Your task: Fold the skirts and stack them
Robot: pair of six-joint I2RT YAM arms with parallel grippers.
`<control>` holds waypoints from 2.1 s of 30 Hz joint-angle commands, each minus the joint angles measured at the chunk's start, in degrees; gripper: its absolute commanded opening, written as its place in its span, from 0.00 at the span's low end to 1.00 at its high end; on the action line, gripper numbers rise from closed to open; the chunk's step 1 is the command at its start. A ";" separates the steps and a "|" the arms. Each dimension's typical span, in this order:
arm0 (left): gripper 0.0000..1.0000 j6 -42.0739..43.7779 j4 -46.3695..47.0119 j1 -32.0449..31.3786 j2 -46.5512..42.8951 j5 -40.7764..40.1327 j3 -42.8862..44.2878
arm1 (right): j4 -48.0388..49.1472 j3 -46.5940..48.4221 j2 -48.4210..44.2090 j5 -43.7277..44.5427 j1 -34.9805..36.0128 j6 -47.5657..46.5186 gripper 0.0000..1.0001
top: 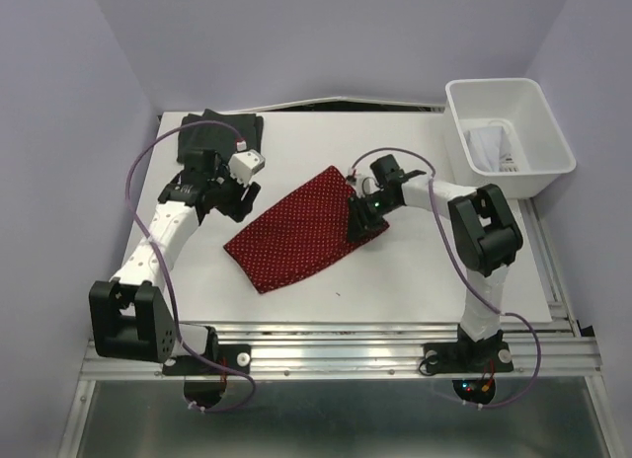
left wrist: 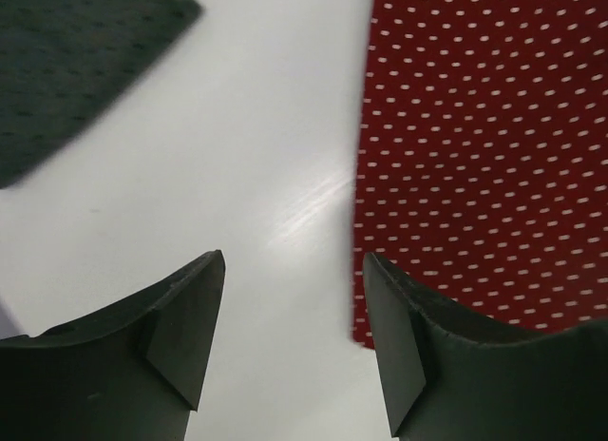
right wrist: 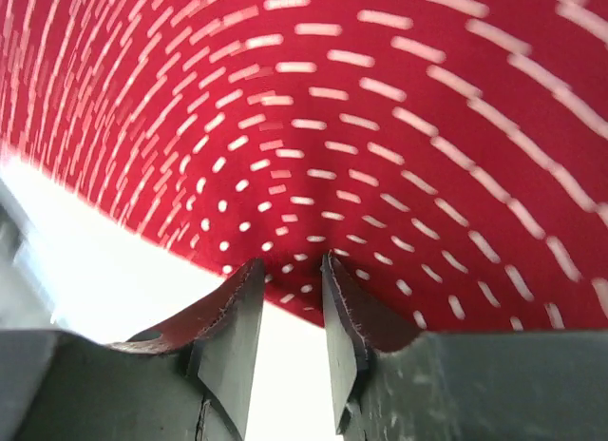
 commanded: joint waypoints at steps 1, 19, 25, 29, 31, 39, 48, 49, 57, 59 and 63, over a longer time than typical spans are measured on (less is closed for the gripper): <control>0.68 -8.88 -13.37 -0.27 4.02 16.50 2.54 | -7.17 -4.45 -6.44 -12.81 10.02 -0.27 0.41; 0.64 -10.04 -13.75 0.17 26.86 3.63 8.78 | -5.61 16.90 2.95 -2.91 6.43 -3.69 0.55; 0.64 -7.04 -13.93 -0.88 39.78 -2.44 20.99 | -6.13 12.52 3.58 -1.78 4.67 -7.82 0.53; 0.64 -4.76 -12.78 -1.50 46.72 -7.10 32.21 | -6.31 7.07 1.12 3.57 3.27 -9.42 0.52; 0.64 -4.31 -13.30 -1.76 49.01 -8.24 36.63 | -6.22 5.57 -0.55 4.64 2.65 -9.50 0.52; 0.71 -1.85 -15.86 -3.87 44.39 -2.98 41.84 | -7.63 8.90 -7.67 -6.59 3.34 -2.30 0.52; 0.75 -10.37 -14.46 -2.82 27.08 2.64 29.47 | -10.88 5.50 -8.64 -0.84 10.38 -5.61 0.47; 0.75 -10.90 -14.19 -2.73 26.27 2.65 28.22 | -11.58 4.78 -9.25 0.85 10.90 -5.64 0.45; 0.75 -12.13 -9.53 -0.71 25.46 3.27 15.21 | -19.23 1.08 -15.67 9.12 14.77 -17.06 0.47; 0.76 -12.13 -9.09 -0.18 26.61 3.35 14.94 | -20.72 1.00 -15.85 9.65 15.83 -18.03 0.50; 0.75 -12.31 -8.74 0.43 28.89 3.62 15.38 | -20.46 0.64 -15.50 11.23 18.29 -18.38 0.51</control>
